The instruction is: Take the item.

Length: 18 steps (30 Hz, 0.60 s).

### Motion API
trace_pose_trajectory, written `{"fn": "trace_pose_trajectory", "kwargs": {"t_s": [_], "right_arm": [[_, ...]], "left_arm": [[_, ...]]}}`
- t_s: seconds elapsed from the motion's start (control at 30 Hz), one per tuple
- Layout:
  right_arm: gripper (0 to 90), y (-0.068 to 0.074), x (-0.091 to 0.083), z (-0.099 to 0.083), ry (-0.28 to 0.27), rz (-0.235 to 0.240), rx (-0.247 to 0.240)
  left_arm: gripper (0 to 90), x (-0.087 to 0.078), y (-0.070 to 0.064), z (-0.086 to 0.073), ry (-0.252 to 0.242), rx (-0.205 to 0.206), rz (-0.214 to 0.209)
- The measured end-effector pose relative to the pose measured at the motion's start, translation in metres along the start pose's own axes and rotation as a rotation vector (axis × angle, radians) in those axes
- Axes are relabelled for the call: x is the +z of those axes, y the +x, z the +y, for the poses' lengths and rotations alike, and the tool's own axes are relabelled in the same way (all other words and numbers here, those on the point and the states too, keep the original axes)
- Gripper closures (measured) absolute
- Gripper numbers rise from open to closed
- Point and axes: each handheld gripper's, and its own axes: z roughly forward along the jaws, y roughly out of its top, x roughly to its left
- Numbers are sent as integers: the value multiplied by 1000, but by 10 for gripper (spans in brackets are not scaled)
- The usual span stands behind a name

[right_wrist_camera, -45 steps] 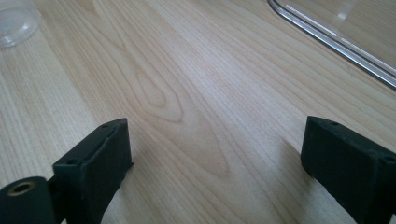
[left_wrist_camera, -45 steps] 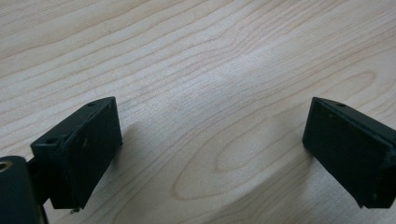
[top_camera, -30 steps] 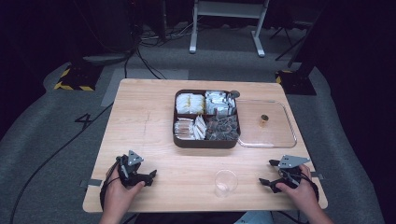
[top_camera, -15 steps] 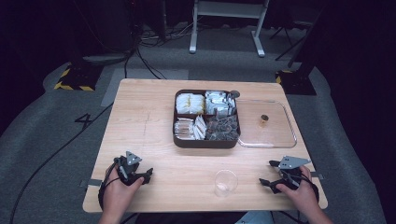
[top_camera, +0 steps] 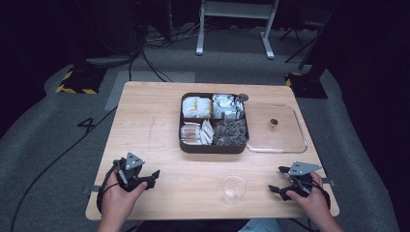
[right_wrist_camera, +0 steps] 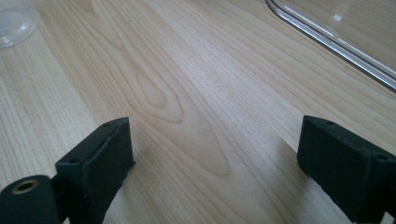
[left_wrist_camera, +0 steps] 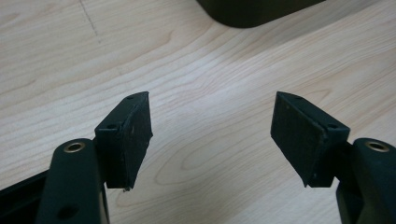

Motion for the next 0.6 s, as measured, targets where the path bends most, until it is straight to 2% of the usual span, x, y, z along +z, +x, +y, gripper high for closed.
{"fn": "trace_pose_trajectory", "kwargs": {"t_s": [0.1,0.13,0.2,0.23,0.3,0.6], "right_arm": [[105,0,0,0,0,0,-1],[105,0,0,0,0,0,-1],[105,0,0,0,0,0,-1],[105,0,0,0,0,0,-1],[105,0,0,0,0,2,-1],[105,0,0,0,-1,5,-3]], "left_arm": [[295,-5,-8,12,-10,42,-31],[294,-5,-8,12,-10,42,-31],[292,-6,-13,22,-21,85,-66],[291,-6,-13,22,-21,85,-66],[290,-7,-15,29,-31,115,-88],[290,-6,-19,57,-52,174,-175]]}}
